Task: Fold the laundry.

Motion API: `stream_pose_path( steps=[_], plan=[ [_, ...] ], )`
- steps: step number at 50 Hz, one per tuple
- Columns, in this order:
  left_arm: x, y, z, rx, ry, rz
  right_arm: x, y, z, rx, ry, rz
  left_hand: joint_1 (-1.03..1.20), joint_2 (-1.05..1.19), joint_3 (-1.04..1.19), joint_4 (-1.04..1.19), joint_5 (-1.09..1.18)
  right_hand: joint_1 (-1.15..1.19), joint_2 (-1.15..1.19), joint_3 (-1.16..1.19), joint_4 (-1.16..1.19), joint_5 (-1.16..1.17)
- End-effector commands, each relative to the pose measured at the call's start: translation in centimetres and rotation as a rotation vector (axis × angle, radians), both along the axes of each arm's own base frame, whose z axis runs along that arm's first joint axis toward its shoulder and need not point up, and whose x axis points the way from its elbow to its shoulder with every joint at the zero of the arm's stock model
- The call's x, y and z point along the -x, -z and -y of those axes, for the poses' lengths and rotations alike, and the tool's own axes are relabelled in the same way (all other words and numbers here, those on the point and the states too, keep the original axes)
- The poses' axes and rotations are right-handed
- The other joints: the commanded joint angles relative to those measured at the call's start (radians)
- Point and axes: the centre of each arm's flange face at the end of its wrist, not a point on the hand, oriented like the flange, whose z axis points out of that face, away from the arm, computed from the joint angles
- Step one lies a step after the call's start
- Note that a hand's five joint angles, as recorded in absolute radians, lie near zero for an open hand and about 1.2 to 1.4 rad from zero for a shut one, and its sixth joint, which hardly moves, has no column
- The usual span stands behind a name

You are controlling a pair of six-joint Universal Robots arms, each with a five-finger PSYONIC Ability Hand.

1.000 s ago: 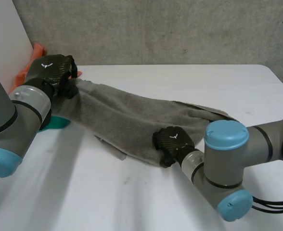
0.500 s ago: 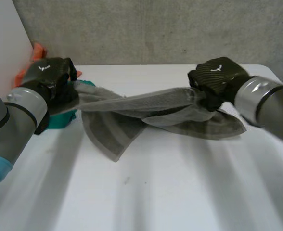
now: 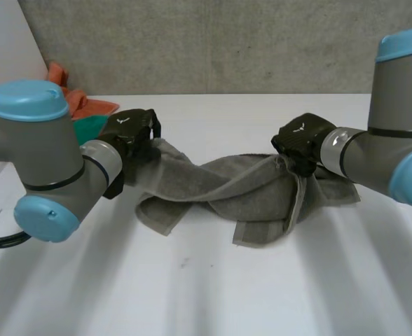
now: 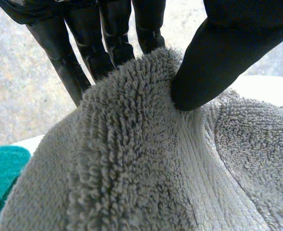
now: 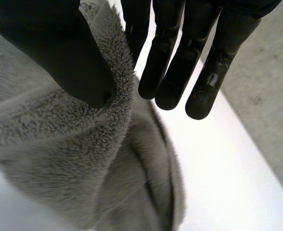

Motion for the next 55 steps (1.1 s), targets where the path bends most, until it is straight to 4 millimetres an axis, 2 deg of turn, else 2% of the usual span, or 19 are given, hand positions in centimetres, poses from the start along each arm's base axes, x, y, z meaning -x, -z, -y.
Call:
stream_pose_path(
  steps=[1, 2, 4, 5, 6, 7, 8, 11, 14, 17, 19, 20, 22, 25, 31, 34, 37, 42, 55],
  plan=[
    [0.5, 2.7, 1.4, 0.024, -0.009, -0.002, -1.4, 3.3, 2.9, 0.144, -0.035, -0.028, 0.269, 0.2, 0.204, 0.195, 0.248, 0.424, 0.236, 0.218, 0.209, 0.231],
    [0.6, 3.6, 1.7, 0.014, -0.012, 0.003, -2.1, 4.0, 2.8, 0.168, -0.064, -0.036, 0.17, 0.102, 0.106, 0.096, 0.15, 0.318, 0.13, 0.112, 0.102, 0.125],
    [0.6, 4.4, 1.9, 0.002, -0.017, 0.01, -3.0, 4.7, 2.4, 0.182, -0.089, -0.046, -0.19, -0.258, -0.254, -0.264, -0.21, -0.136, -0.324, -0.342, -0.351, -0.329],
    [0.7, 4.6, 1.9, -0.001, -0.016, 0.013, -3.5, 4.9, 2.1, 0.196, -0.093, -0.046, -0.404, -0.473, -0.468, -0.478, -0.424, -0.551, -0.739, -0.757, -0.767, -0.744],
    [0.8, 4.6, 1.9, 0.002, -0.014, 0.017, -3.7, 4.9, 1.9, 0.197, -0.096, -0.041, -0.781, -0.85, -0.845, -0.855, -0.801, -0.674, -0.862, -0.88, -0.89, -0.867],
    [0.7, 4.6, 1.9, 0.002, -0.016, 0.023, -3.8, 4.8, 1.8, 0.198, -0.092, -0.037, -0.907, -0.976, -0.971, -0.981, -0.927, -0.797, -0.985, -1.003, -1.013, -0.99],
    [0.7, 4.6, 1.9, 0.003, -0.017, 0.028, -3.6, 4.6, 1.8, 0.188, -0.071, -0.026, -0.953, -1.022, -1.017, -1.027, -0.973, -0.797, -0.985, -1.003, -1.013, -0.99],
    [0.6, 4.4, 1.5, 0.009, -0.009, 0.039, -3.2, 3.9, 1.4, 0.158, -0.008, 0.024, -0.946, -1.015, -1.011, -1.02, -0.967, -0.797, -0.985, -1.003, -1.013, -0.99],
    [0.1, 2.2, 1.0, 0.052, -0.009, 0.029, -2.1, 1.8, 0.7, 0.112, 0.104, 0.137, -0.946, -1.015, -1.011, -1.02, -0.967, -0.797, -0.985, -1.003, -1.013, -0.99],
    [-1.1, 0.4, 0.3, 0.095, -0.019, 0.036, 0.5, -0.2, 0.4, 0.03, 0.262, 0.301, -0.932, -1.0, -0.996, -1.006, -0.952, -0.797, -0.985, -1.003, -1.013, -0.99],
    [-1.8, -0.2, 0.3, 0.117, -0.031, 0.049, 2.0, -0.5, 0.2, -0.027, 0.341, 0.387, -0.932, -1.0, -0.996, -1.006, -0.952, -0.797, -0.985, -1.003, -1.013, -0.99],
    [-2.4, -0.5, 0.2, 0.133, -0.033, 0.069, 3.1, -0.2, -0.2, -0.091, 0.398, 0.451, -0.932, -1.0, -0.996, -1.006, -0.952, -0.797, -0.985, -1.003, -1.013, -0.99],
    [-2.9, -0.5, 0.0, 0.139, -0.021, 0.098, 4.0, 0.4, -0.7, -0.153, 0.447, 0.504, -0.926, -0.994, -0.99, -1.0, -0.946, -0.797, -0.985, -1.003, -1.013, -0.99],
    [-3.6, 0.4, -0.8, 0.134, 0.045, 0.17, 5.0, 1.9, -2.2, -0.265, 0.501, 0.551, -0.923, -0.992, -0.987, -0.997, -0.943, -0.797, -0.985, -1.003, -1.013, -0.99],
    [-5.1, 3.5, -1.9, 0.115, 0.16, 0.326, 6.5, 5.5, -4.9, -0.406, 0.555, 0.522, -0.899, -0.968, -0.964, -0.973, -0.92, -0.797, -0.985, -1.003, -1.013, -0.99],
    [-5.4, 4.2, -1.8, 0.119, 0.181, 0.372, 6.6, 6.7, -5.5, -0.41, 0.559, 0.519, -0.797, -0.866, -0.862, -0.871, -0.817, -0.641, -0.829, -0.847, -0.857, -0.834],
    [-5.2, 5.4, -1.7, 0.106, 0.2, 0.396, 6.7, 7.5, -5.7, -0.396, 0.557, 0.528, -0.788, -0.856, -0.852, -0.862, -0.808, -0.523, -0.711, -0.729, -0.739, -0.716],
    [-4.6, 7.0, -0.8, 0.084, 0.215, 0.403, 6.7, 7.8, -5.6, -0.389, 0.553, 0.536, -0.791, -0.859, -0.855, -0.865, -0.811, -0.534, -0.723, -0.741, -0.75, -0.728],
    [-2.5, 8.0, 1.9, 0.134, 0.233, 0.396, 5.3, 8.9, -3.2, -0.345, 0.539, 0.546, -0.77, -0.839, -0.835, -0.844, -0.791, -0.57, -0.758, -0.776, -0.785, -0.763]
  ],
)
